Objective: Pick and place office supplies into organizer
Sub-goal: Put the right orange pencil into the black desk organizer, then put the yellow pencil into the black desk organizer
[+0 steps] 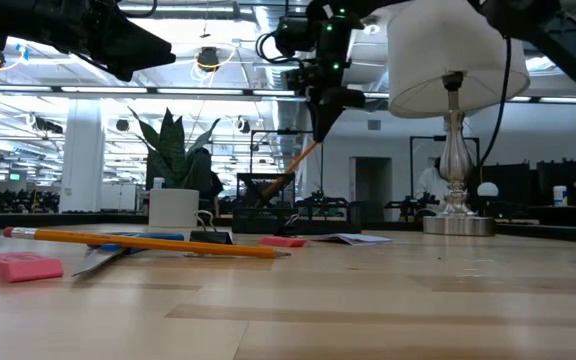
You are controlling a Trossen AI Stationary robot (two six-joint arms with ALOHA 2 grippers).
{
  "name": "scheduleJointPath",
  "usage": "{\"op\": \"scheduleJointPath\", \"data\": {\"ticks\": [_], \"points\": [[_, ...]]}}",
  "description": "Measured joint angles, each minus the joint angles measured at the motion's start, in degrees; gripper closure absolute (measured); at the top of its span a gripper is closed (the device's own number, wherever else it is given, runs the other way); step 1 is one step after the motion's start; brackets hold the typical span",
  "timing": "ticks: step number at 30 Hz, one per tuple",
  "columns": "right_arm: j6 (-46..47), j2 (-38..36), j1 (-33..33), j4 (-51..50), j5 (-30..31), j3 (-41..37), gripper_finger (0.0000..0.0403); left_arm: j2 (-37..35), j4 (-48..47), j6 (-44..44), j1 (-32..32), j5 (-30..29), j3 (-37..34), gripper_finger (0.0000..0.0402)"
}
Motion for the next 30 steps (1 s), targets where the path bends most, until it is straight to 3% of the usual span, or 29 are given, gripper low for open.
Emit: {"op": "scheduleJointPath", "data": {"ticks": [8, 30], "points": [[-2.3, 3.3, 1.1, -2.0, 1.3, 4.4, 0.0384, 0.0, 0.0, 0.0, 0.0, 0.0, 0.0, 0.0236], [-2.2, 3.6, 2.3, -1.6, 1.4, 4.5, 0.0342, 0.0, -0.2, 0.0, 0.0, 0.0, 0.0, 0.0236]]}}
